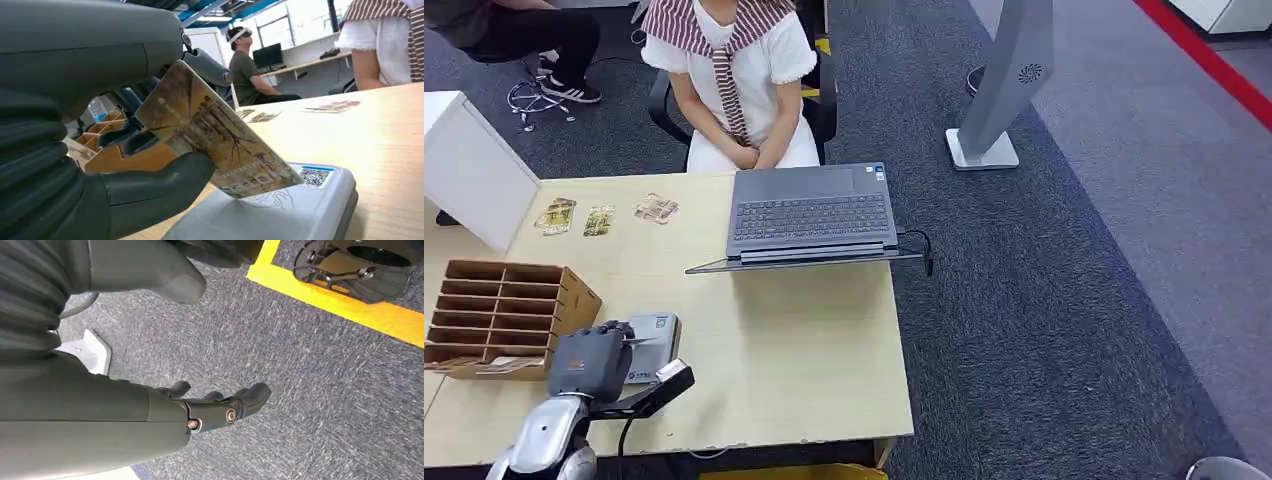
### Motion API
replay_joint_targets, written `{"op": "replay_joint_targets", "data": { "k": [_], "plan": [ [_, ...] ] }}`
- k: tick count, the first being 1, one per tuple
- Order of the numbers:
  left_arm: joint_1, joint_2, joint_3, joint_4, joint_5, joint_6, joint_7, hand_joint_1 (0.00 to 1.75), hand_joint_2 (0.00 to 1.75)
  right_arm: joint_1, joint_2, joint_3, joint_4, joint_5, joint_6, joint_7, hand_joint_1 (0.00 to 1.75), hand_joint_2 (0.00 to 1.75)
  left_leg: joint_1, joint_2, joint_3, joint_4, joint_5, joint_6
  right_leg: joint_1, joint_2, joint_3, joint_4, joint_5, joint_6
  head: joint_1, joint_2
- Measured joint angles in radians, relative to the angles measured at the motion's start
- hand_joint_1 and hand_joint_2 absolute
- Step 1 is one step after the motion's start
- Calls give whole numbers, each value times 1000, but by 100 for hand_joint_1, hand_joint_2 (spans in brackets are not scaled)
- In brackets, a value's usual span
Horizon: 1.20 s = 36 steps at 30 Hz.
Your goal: Pass the card to the sensor for recognition and then transmit it.
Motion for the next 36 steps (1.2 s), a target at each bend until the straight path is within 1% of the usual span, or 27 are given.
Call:
{"op": "replay_joint_targets", "data": {
  "k": [14,19,22,25,29,31,34,35,36],
  "plan": [
    [-14,0,0,27,2,-18,13,175,175,0,1,-3,0,8,0,2,0,175,0,0,1,0,1,-2,0,0,1,0,1,-1,0,0],
    [-15,0,0,34,7,-10,13,175,175,0,1,-3,0,8,0,2,0,175,0,0,1,0,2,-3,0,0,1,0,1,-2,0,0],
    [-15,-4,0,35,-8,52,13,175,175,0,1,-3,0,7,0,-2,0,175,0,0,1,0,2,-3,0,0,1,0,1,-2,0,0],
    [-14,-12,0,35,-15,78,12,175,175,0,1,-3,0,8,0,-3,0,175,0,0,1,0,2,-3,0,0,1,0,2,-2,0,0],
    [-24,-29,0,34,-52,201,2,175,175,0,1,-3,0,14,1,-3,0,175,0,-1,1,0,2,-2,1,0,0,0,2,-2,0,0],
    [-36,-38,0,31,-59,231,-2,175,175,-1,1,-3,0,19,3,-3,0,175,0,-1,1,0,2,-2,1,0,0,0,2,-2,0,0],
    [-46,-47,0,10,-71,324,-22,175,175,-1,1,-3,0,26,3,-3,0,175,0,-1,1,0,2,-2,1,0,0,0,2,-2,0,0],
    [-54,-50,0,2,-74,349,-24,175,175,-2,1,-3,0,26,3,-3,0,175,0,-1,1,0,2,-2,1,0,0,0,2,-2,0,0],
    [-61,-52,0,-4,-74,359,-27,175,175,-3,1,-3,0,26,4,-2,0,175,0,-1,1,0,2,-2,1,0,0,0,2,-2,0,0]
  ]
}}
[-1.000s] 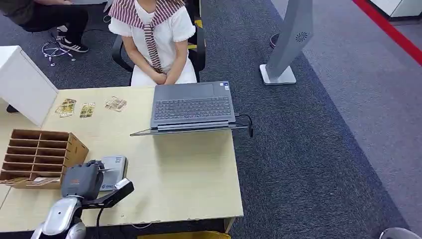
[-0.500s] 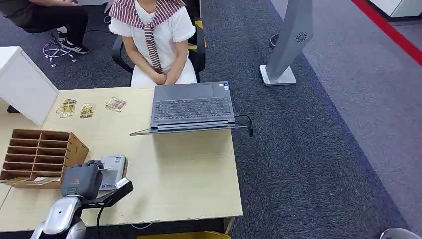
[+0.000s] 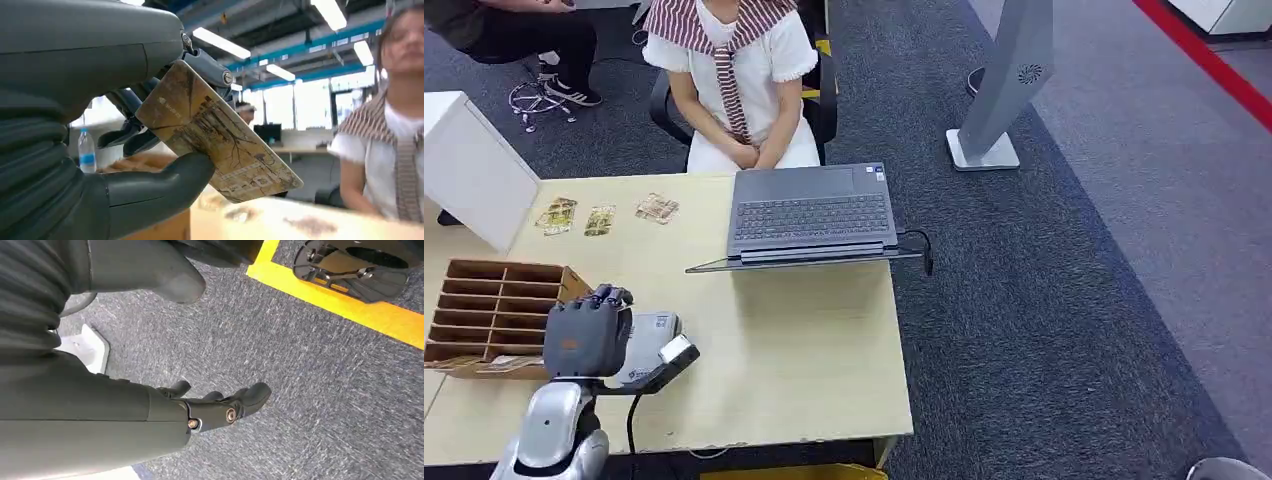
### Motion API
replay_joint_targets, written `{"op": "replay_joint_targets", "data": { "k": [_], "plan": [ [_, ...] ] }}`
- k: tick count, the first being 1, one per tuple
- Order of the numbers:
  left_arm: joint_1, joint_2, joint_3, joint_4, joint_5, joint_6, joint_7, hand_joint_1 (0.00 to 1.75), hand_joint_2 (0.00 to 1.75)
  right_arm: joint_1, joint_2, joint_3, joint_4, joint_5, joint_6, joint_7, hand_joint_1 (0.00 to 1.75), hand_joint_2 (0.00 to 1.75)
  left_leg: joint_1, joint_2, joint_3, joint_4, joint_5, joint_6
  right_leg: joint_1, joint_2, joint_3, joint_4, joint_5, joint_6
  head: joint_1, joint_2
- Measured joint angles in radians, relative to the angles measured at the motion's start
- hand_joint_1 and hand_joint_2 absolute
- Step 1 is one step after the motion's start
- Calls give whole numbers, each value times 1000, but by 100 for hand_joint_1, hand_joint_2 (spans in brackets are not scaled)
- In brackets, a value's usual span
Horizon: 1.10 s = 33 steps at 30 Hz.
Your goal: Pass the card to the sensor for recognition and then transmit it.
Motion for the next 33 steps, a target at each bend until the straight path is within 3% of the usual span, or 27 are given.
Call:
{"op": "replay_joint_targets", "data": {
  "k": [9,14,20,33],
  "plan": [
    [-53,-2,2,-29,0,58,-15,175,175,-3,0,0,0,19,3,2,0,175,0,-1,0,0,0,0,0,-1,0,0,0,0,0,0],
    [-190,36,24,-27,13,10,-36,175,175,-8,0,0,0,34,8,16,0,175,0,-1,-1,0,2,-2,1,-1,0,0,1,-1,0,0],
    [-375,70,31,62,3,-58,-36,175,175,-21,3,0,-1,46,20,22,0,175,0,0,0,0,3,-3,1,0,0,1,3,-3,0,0],
    [-447,78,31,150,-5,-59,-24,175,175,-28,8,1,-2,49,20,32,0,175,0,0,-1,0,3,-3,1,0,-1,1,3,-2,0,0]
  ]
}}
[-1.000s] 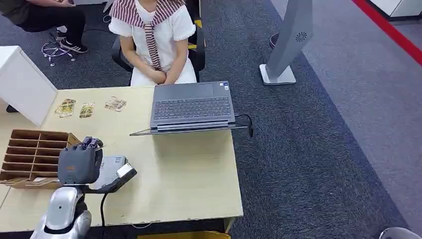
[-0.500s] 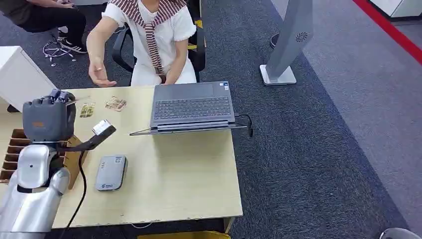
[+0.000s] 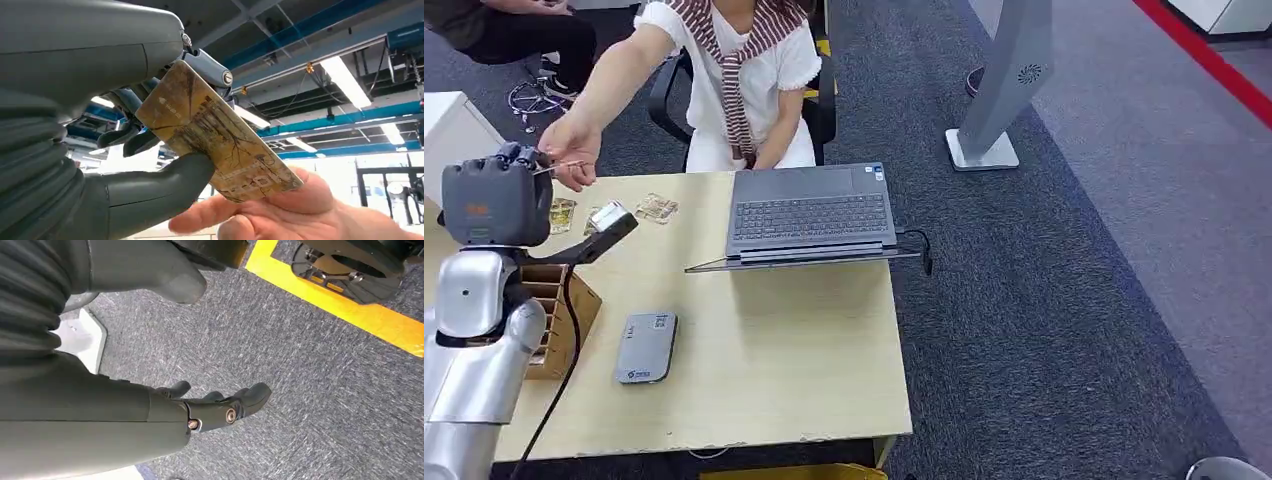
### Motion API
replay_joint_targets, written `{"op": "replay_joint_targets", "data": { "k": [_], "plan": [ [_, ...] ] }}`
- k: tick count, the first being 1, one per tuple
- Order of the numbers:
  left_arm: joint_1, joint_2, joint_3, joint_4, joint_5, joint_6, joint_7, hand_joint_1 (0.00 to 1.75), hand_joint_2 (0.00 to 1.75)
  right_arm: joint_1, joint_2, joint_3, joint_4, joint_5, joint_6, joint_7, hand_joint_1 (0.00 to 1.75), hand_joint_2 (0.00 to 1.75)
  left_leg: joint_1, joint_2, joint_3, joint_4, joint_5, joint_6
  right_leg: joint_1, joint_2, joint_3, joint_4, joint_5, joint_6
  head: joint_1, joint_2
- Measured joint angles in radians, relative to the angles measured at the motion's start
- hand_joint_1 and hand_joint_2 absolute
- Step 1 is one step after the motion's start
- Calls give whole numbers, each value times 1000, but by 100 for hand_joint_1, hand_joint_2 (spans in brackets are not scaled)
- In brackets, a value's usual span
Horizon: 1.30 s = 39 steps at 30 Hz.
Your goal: Pass the card to the sensor for recognition and then transmit it.
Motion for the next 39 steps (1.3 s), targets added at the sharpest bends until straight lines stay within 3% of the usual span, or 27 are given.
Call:
{"op": "replay_joint_targets", "data": {
  "k": [9,10,15,26,33,39],
  "plan": [
    [-3,5,0,44,-5,-16,0,175,175,-1,1,0,0,1,0,13,0,175,0,0,0,0,0,-1,0,0,0,0,0,0,0,0],
    [-6,5,0,52,-10,-23,0,0,175,-1,1,0,0,3,0,14,0,175,0,0,0,0,0,-1,0,0,0,0,0,0,0,0],
    [-12,2,0,68,-28,-40,6,0,175,-1,1,0,0,4,0,4,0,175,0,0,0,0,0,-1,0,0,-1,0,0,0,0,0],
    [23,-3,0,46,-29,30,-1,0,175,-1,1,0,0,3,-1,15,0,175,0,0,0,0,0,-1,0,1,-1,0,0,0,0,0],
    [238,-10,0,-176,118,139,-52,0,175,12,0,-12,1,-22,-21,-7,0,175,0,2,0,0,-2,0,0,1,-1,0,-2,0,0,0],
    [398,-13,8,-325,165,175,-101,0,175,17,0,-25,2,-42,-30,-14,0,175,0,2,-1,-1,-3,-1,-1,1,0,0,-3,1,0,0]
  ]
}}
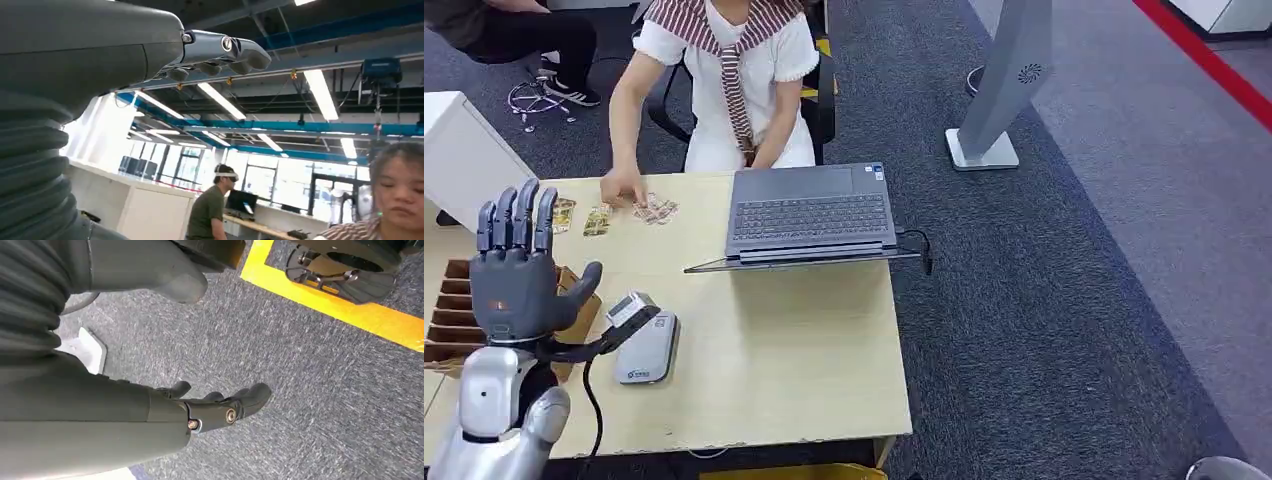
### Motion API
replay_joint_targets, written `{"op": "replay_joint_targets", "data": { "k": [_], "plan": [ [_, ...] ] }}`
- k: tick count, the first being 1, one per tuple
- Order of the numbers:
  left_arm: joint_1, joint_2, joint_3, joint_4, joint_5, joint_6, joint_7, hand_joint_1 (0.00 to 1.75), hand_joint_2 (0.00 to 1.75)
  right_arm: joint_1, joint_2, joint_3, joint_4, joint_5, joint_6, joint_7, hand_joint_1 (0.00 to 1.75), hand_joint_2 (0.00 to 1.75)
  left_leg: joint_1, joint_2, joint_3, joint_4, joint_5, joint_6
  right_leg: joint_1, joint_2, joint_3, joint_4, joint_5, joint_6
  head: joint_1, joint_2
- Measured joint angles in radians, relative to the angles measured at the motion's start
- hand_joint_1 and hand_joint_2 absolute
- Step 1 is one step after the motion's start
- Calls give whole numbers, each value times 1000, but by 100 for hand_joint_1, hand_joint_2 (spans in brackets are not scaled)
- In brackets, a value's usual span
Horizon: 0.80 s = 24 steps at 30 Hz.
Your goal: Pass the card to the sensor for recognition and then transmit it.
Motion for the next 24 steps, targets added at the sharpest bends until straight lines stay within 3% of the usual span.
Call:
{"op": "replay_joint_targets", "data": {
  "k": [5,7,11,18,24],
  "plan": [
    [230,1,41,-140,22,75,-47,0,175,14,0,-27,0,-30,-17,-8,0,175,0,4,1,0,-3,3,0,2,0,0,-3,0,1,0],
    [336,3,69,-184,11,68,-47,0,175,22,0,-39,0,-32,-26,-8,0,175,0,4,2,0,-4,3,0,2,0,0,-4,0,-1,0],
    [468,6,103,-226,-28,-8,-16,0,175,38,-2,-56,2,-45,-28,-6,0,175,0,0,0,0,-5,4,0,-1,0,0,-6,1,0,0],
    [547,5,147,-236,-52,-147,94,0,175,45,-2,-63,5,-44,-26,-1,0,175,0,-1,0,0,-5,5,0,-1,0,0,-6,1,0,0],
    [549,5,196,-226,-52,-185,112,0,175,45,-2,-63,5,-42,-25,2,0,175,0,-1,1,0,-5,5,0,-2,1,0,-6,1,0,0]
  ]
}}
